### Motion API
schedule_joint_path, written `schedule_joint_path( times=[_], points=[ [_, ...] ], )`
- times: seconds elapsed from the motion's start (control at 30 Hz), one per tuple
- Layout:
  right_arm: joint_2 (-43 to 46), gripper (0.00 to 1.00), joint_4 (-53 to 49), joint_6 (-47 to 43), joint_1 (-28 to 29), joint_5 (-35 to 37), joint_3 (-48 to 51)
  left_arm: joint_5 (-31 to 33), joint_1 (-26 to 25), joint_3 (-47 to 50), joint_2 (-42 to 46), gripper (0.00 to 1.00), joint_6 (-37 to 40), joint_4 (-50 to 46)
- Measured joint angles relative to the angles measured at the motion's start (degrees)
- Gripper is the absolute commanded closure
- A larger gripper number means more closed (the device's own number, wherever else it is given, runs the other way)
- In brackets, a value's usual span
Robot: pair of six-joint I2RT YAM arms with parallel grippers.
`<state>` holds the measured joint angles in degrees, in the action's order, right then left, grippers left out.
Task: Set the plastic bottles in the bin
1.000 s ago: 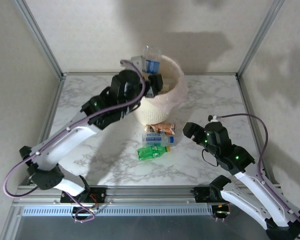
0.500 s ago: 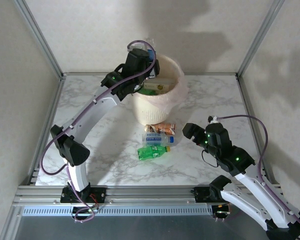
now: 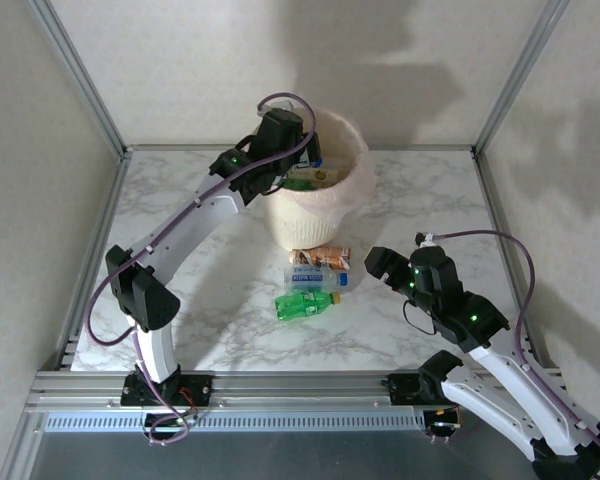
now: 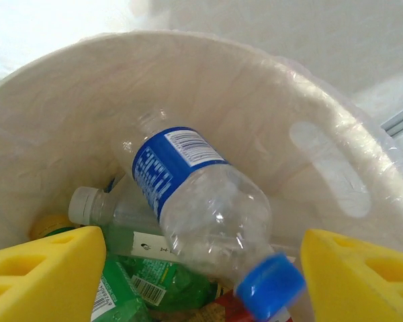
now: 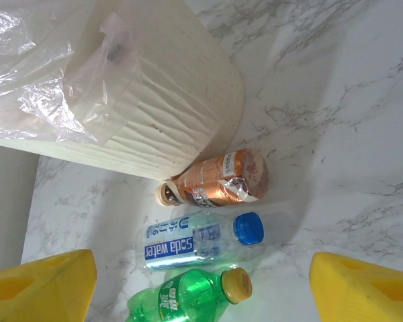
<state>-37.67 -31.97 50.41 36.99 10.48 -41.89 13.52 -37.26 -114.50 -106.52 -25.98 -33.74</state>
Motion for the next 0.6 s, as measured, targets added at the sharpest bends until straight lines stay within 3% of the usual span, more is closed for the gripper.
schedule_joint_path(
  times=[0.17,0.3,0.6],
  points=[
    [-0.7,0.17,0.0,0.0,0.0,0.0,-0.4,1.5,-0.9,2.7,3.6,0.24,0.1,0.2],
    [-1.4,0.17,0.0,0.0,0.0,0.0,-0.5,3.7,-3.9,11.7,13.2,0.24,0.1,1.8],
    [-2.0,0.16,0.0,0.0,0.0,0.0,-0.5,2.5,-9.8,48.4,46.1,0.22,-1.2,11.0]
  ],
)
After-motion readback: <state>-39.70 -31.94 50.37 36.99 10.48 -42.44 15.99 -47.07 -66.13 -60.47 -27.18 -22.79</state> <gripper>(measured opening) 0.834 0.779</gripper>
